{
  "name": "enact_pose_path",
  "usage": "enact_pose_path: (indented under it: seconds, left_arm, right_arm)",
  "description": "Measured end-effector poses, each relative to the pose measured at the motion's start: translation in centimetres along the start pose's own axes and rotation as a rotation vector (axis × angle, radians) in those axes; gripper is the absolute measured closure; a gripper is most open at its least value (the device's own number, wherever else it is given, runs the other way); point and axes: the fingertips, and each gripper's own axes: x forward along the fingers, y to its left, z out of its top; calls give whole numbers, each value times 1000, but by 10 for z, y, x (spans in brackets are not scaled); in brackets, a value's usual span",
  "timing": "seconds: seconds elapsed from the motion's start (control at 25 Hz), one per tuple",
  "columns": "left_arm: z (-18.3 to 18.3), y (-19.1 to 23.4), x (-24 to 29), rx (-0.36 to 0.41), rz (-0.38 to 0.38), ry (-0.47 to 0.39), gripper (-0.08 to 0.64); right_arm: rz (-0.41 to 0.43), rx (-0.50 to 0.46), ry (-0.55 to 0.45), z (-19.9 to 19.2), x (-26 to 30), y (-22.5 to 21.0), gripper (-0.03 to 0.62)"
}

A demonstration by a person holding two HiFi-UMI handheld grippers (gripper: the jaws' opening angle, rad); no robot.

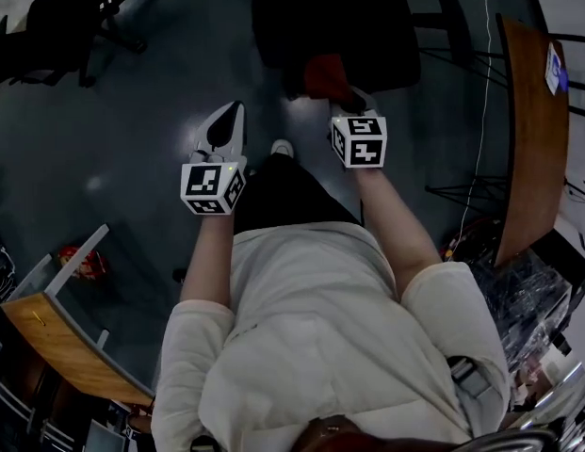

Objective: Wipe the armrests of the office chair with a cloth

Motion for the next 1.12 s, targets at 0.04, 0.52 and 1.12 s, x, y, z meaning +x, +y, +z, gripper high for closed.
enact_pose_path:
  seconds: [0.04, 0.52, 1.12]
  left_arm:
    - [8, -4, -7, 35, -9, -26, 543]
    - [16, -105, -109, 185, -25, -156, 543]
    - [-43, -338, -246, 156, 19, -309, 543]
  right_arm:
    - [5, -17, -29, 4, -9, 2, 545]
    - [51, -135, -211, -19, -155, 40, 545]
    - [102, -176, -369, -146, -394, -17, 546]
